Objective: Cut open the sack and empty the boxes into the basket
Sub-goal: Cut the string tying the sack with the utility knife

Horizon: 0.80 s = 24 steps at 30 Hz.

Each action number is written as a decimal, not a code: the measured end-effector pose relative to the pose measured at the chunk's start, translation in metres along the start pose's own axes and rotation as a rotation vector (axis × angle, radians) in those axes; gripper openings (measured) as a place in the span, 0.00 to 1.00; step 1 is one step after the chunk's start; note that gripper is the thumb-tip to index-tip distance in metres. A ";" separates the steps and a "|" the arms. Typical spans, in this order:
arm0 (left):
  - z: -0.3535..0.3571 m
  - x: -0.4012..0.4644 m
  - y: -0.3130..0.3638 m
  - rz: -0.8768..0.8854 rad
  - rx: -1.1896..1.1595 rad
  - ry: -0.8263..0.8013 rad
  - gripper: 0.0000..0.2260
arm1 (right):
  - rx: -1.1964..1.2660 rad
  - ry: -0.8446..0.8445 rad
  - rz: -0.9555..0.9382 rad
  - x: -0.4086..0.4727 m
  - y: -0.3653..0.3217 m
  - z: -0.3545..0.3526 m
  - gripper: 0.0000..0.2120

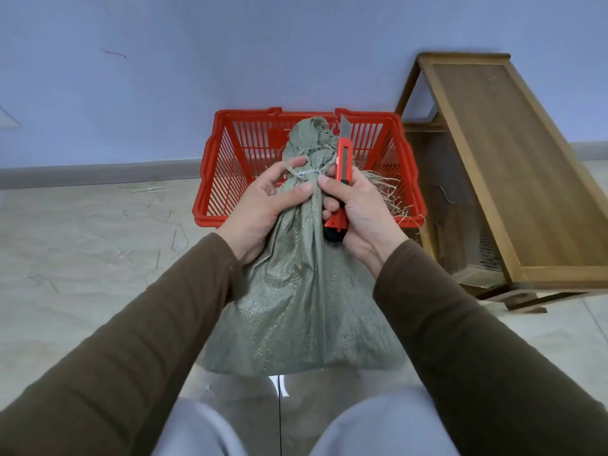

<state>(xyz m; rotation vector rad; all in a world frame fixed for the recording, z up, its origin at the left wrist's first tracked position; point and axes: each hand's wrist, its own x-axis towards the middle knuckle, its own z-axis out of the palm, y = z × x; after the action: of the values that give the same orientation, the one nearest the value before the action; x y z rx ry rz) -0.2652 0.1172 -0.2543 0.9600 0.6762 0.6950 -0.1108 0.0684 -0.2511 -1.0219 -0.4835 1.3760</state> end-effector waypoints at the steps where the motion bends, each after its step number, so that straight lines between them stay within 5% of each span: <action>1: 0.005 0.000 -0.002 0.005 -0.012 0.025 0.22 | -0.013 0.003 -0.010 0.001 0.000 0.000 0.09; 7: 0.017 0.007 -0.011 0.158 0.255 0.352 0.20 | -0.418 0.154 -0.212 -0.002 0.000 -0.011 0.04; 10: 0.009 0.011 -0.011 0.201 0.358 0.438 0.19 | -0.692 0.196 -0.284 -0.003 -0.004 -0.015 0.18; 24: -0.002 0.006 -0.008 0.227 0.348 0.415 0.22 | -1.166 0.115 -0.085 -0.017 -0.012 -0.009 0.09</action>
<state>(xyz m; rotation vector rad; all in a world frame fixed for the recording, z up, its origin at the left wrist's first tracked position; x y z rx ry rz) -0.2617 0.1200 -0.2636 1.2385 1.0889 1.0138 -0.1001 0.0514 -0.2412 -1.9548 -1.2914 0.8817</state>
